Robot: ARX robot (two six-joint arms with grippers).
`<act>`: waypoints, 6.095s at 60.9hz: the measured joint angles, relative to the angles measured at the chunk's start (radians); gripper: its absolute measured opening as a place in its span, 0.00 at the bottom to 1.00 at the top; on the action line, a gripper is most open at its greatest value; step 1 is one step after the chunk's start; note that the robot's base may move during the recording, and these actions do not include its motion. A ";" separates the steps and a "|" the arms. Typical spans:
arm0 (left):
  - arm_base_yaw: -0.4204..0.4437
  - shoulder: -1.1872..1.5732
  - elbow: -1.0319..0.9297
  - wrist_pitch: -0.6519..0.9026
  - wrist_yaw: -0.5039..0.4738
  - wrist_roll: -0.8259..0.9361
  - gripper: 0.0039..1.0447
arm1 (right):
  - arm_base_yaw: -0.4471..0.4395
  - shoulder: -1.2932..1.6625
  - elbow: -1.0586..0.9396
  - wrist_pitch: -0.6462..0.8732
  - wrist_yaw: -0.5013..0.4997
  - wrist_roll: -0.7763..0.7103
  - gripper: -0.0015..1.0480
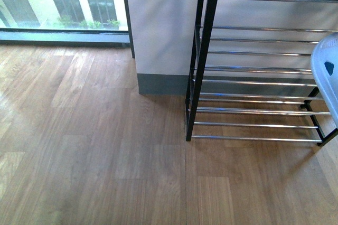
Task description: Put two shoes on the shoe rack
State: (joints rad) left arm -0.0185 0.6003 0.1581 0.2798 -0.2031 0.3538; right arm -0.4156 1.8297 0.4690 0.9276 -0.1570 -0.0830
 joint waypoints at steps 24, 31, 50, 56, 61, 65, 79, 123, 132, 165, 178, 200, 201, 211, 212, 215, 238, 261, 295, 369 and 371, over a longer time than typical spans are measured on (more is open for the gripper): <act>0.000 0.000 0.000 0.000 0.000 0.000 0.01 | 0.000 0.000 0.000 0.000 0.000 0.000 0.02; 0.000 0.000 0.000 0.000 0.002 0.000 0.01 | -0.006 0.000 0.000 0.000 0.004 0.000 0.02; 0.000 0.000 0.000 0.000 -0.003 0.000 0.01 | 0.001 0.000 0.000 0.000 0.000 0.000 0.02; 0.000 0.000 0.000 0.000 -0.003 0.000 0.01 | 0.001 0.000 0.000 0.000 0.000 0.000 0.02; 0.000 0.000 0.000 0.000 -0.002 0.000 0.01 | 0.000 0.000 0.000 0.000 0.000 0.000 0.02; 0.000 0.000 0.000 0.000 -0.002 0.000 0.01 | 0.000 0.000 -0.001 0.000 0.000 0.000 0.02; 0.000 0.000 0.000 0.000 -0.002 0.000 0.01 | 0.000 0.000 -0.001 0.000 0.000 0.000 0.02; 0.000 0.000 0.000 0.000 -0.002 0.000 0.01 | 0.000 0.000 -0.001 0.000 0.003 0.000 0.02; 0.000 0.000 0.000 -0.001 -0.002 0.000 0.01 | -0.003 0.000 -0.002 0.000 0.003 0.000 0.02; 0.000 -0.003 0.000 0.000 -0.002 0.000 0.01 | -0.004 0.000 -0.002 0.000 0.001 0.000 0.02; 0.000 -0.002 0.000 0.000 -0.003 0.000 0.01 | -0.004 0.000 -0.002 0.000 0.000 0.000 0.02; 0.000 -0.002 0.000 -0.001 -0.002 0.000 0.01 | -0.004 0.000 -0.001 0.000 0.001 0.000 0.02; 0.000 -0.002 0.000 0.000 -0.002 0.000 0.01 | -0.004 0.000 -0.001 0.000 0.000 0.000 0.02; 0.000 -0.002 0.000 0.000 -0.003 0.000 0.01 | -0.004 0.000 -0.003 0.000 0.002 0.000 0.02; 0.000 -0.002 0.000 0.000 -0.003 0.000 0.01 | -0.004 0.000 -0.003 0.000 0.003 0.000 0.02; 0.000 -0.002 0.000 -0.001 -0.002 0.000 0.01 | -0.004 0.000 -0.003 0.000 0.002 0.000 0.02; 0.000 -0.002 0.000 -0.001 -0.002 0.000 0.01 | -0.004 0.000 -0.003 0.000 0.000 0.001 0.02; 0.000 -0.002 0.001 0.000 -0.002 0.000 0.01 | -0.004 0.000 -0.003 0.000 0.000 0.003 0.02; 0.000 -0.004 0.001 -0.001 -0.002 0.000 0.01 | -0.003 0.000 -0.003 0.000 0.000 0.003 0.02; 0.000 0.000 0.000 -0.001 -0.003 0.000 0.01 | 0.202 0.279 0.262 0.086 0.068 0.233 0.02; 0.000 0.000 0.000 -0.001 -0.003 0.000 0.01 | 0.211 0.295 0.284 0.063 0.083 0.245 0.02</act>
State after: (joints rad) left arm -0.0185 0.6003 0.1585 0.2790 -0.2058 0.3538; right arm -0.2047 2.1246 0.7532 0.9905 -0.0738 0.1623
